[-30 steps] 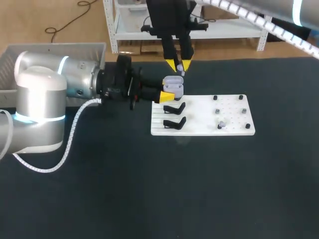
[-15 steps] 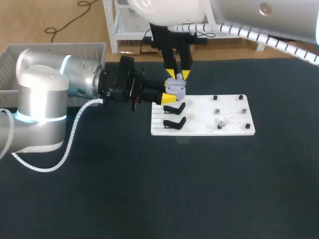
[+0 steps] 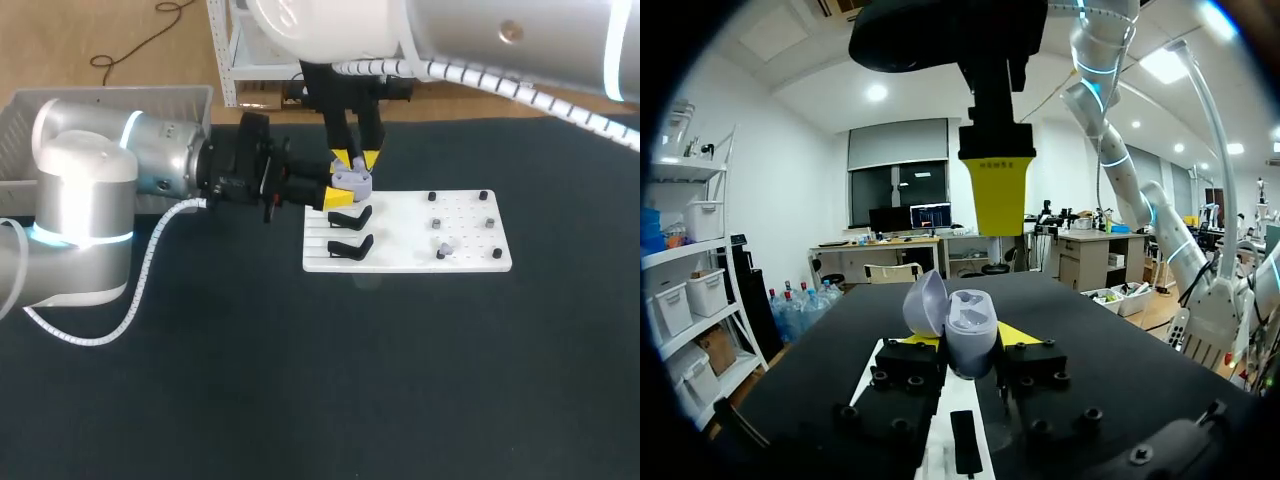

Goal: Pick up each earbud case from the left stands, insert the matching earbuds, close the lid, and place the case in the box.

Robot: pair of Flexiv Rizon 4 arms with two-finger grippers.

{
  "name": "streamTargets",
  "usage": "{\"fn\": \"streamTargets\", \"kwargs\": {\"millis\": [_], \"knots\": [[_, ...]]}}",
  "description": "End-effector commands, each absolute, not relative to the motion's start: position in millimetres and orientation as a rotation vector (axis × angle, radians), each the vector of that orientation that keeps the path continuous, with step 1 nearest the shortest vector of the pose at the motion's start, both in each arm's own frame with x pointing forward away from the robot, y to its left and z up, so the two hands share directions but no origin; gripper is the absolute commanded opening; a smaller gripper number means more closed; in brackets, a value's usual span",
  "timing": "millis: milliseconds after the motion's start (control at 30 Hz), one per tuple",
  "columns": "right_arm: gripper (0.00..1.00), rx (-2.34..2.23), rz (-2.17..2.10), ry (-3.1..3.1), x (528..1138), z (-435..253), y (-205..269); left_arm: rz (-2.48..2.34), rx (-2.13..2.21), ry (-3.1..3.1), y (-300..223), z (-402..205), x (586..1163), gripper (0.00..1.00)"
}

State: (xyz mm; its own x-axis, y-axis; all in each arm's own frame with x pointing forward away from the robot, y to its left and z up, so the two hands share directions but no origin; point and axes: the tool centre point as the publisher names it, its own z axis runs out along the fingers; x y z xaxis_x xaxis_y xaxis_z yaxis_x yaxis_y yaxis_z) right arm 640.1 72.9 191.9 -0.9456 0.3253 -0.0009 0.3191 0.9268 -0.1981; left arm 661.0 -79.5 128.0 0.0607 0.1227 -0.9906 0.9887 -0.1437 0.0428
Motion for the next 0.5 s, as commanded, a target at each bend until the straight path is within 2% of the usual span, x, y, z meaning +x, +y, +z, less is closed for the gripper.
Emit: {"fn": "streamTargets", "kwargs": {"millis": [33, 500], "knots": [[0.00, -0.513, 0.323, -3.029, 649, 190, 76, -1.208, 1.433, 1.195, -79, 128, 660, 0.00], [0.00, -0.520, 0.326, -3.000, 654, 178, 75, -1.208, 1.433, 1.195, -79, 128, 660, 0.00]]}}
